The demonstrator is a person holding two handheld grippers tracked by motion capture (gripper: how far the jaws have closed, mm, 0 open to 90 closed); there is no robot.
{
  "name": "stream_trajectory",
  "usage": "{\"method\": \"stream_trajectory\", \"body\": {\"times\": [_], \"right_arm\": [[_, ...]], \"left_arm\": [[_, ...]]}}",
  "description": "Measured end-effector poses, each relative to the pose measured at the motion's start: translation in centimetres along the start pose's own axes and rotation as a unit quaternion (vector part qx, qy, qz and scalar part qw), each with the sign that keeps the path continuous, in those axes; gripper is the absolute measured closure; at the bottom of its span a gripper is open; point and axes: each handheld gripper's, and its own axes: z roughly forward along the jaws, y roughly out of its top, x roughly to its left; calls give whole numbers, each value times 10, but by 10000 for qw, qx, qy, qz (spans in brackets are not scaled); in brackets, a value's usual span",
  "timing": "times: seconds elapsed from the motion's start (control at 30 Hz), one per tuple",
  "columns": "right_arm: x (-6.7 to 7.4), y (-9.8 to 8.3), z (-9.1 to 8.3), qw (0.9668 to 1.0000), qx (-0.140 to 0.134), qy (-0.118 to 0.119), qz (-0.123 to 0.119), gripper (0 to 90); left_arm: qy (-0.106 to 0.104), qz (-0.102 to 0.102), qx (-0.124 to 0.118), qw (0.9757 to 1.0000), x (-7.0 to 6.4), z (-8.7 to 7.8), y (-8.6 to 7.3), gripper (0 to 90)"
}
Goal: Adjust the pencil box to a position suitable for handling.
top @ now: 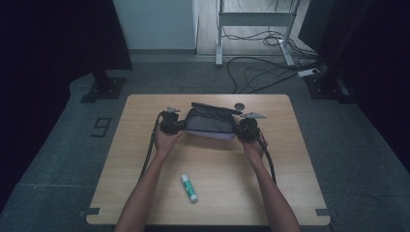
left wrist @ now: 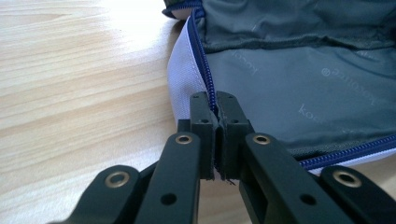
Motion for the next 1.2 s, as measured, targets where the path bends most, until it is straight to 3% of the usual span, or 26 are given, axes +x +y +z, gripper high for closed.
{"method": "stream_trajectory", "body": {"times": [0.37,0.67,1.03,1.2], "right_arm": [[19,6,-22,9992,-188,-16,-364,864],[23,1,-32,9988,-286,81,-395,865],[28,-10,-58,9968,-457,129,-638,865],[28,-16,-66,9967,-515,137,-609,865]], "left_arm": [[-175,-112,-139,9997,0,-20,-12,875],[-209,7,-211,9996,-7,-36,-19,877],[-492,126,-309,9982,-19,-51,-32,877],[-555,166,-359,9977,-24,-57,-37,878]]}}
